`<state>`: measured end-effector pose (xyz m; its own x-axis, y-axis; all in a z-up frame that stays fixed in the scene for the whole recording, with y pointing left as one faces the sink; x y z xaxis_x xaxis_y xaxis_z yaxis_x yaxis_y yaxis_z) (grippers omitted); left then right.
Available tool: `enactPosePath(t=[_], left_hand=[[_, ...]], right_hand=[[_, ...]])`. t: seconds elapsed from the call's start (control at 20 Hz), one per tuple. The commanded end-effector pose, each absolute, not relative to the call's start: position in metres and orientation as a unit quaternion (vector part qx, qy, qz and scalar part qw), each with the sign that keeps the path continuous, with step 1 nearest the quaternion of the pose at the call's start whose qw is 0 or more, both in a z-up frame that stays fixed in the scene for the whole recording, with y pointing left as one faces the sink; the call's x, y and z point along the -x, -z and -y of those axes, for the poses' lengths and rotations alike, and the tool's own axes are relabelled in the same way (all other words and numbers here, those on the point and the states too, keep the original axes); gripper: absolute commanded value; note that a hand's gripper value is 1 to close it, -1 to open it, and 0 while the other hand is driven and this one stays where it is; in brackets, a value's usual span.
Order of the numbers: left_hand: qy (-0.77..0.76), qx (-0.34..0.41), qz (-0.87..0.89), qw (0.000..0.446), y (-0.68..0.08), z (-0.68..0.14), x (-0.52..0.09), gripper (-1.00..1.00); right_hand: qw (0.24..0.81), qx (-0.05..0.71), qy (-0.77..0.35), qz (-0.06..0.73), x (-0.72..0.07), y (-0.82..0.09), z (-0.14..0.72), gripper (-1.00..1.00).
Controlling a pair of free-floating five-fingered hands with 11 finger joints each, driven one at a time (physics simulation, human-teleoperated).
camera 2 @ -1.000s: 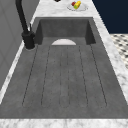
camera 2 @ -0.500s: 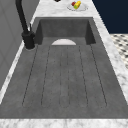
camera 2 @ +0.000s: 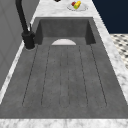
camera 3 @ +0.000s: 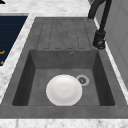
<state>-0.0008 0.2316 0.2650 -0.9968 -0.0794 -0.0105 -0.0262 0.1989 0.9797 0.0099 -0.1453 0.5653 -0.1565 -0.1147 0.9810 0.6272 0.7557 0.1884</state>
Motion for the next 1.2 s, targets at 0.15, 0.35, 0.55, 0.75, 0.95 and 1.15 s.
enactPosePath(t=[0.15, 0.35, 0.55, 0.75, 0.95, 1.15], left_hand=[[0.632, -0.034, 0.774, 0.021, -0.265, -0.232, 0.001, 0.0], [0.632, -0.034, 0.774, 0.021, -0.265, -0.232, 0.001, 0.0], [0.632, -0.034, 0.774, 0.021, -0.265, -0.232, 0.001, 0.0], [0.632, -0.034, 0.774, 0.021, -0.265, -0.232, 0.001, 0.0], [0.632, -0.034, 0.774, 0.021, -0.265, -0.232, 0.001, 0.0], [0.632, -0.034, 0.774, 0.021, -0.265, -0.232, 0.001, 0.0]], right_hand=[[0.63, 0.154, 0.277, 0.709, 0.021, -0.565, 0.183, 1.0], [0.634, 0.129, 0.257, 0.717, 0.04, -0.563, 0.203, 1.0], [0.633, 0.132, 0.266, 0.715, 0.066, -0.565, 0.222, 1.0], [0.641, 0.097, 0.236, 0.724, 0.075, -0.568, 0.258, 1.0], [0.645, 0.07, 0.218, 0.729, 0.087, -0.567, 0.287, 1.0], [0.649, 0.048, 0.213, 0.729, 0.096, -0.568, 0.317, 1.0]])
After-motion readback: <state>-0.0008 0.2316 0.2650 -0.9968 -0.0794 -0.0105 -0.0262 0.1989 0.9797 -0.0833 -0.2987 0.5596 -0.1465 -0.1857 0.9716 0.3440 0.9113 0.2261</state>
